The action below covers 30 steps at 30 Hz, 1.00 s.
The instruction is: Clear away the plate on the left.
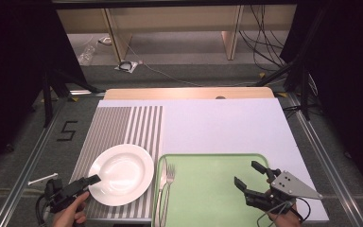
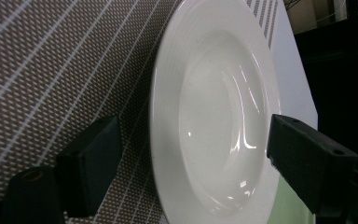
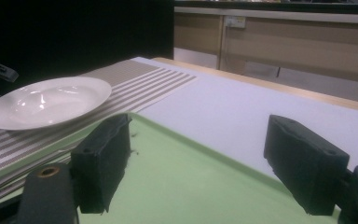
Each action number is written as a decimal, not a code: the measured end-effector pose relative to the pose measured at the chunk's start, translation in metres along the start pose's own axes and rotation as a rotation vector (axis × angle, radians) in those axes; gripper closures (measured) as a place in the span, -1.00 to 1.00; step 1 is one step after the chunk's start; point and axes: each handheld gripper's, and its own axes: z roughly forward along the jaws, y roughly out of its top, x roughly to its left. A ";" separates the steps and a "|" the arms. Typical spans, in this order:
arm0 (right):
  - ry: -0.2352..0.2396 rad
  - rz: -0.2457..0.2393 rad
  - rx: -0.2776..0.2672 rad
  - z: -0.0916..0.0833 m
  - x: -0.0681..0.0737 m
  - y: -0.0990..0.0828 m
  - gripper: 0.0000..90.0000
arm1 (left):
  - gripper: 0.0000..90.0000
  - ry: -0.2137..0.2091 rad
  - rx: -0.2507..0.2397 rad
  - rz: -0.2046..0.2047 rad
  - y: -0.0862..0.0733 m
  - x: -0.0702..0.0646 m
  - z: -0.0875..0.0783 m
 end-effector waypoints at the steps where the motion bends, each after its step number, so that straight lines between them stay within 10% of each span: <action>1: 0.000 -0.002 -0.002 0.000 0.000 0.000 -0.48 | -0.61 -0.001 0.001 -0.004 -0.001 0.000 0.000; 30: 0.004 -0.002 0.002 0.001 0.001 0.000 -0.48 | -0.03 -0.048 0.031 -0.149 -0.023 0.006 0.019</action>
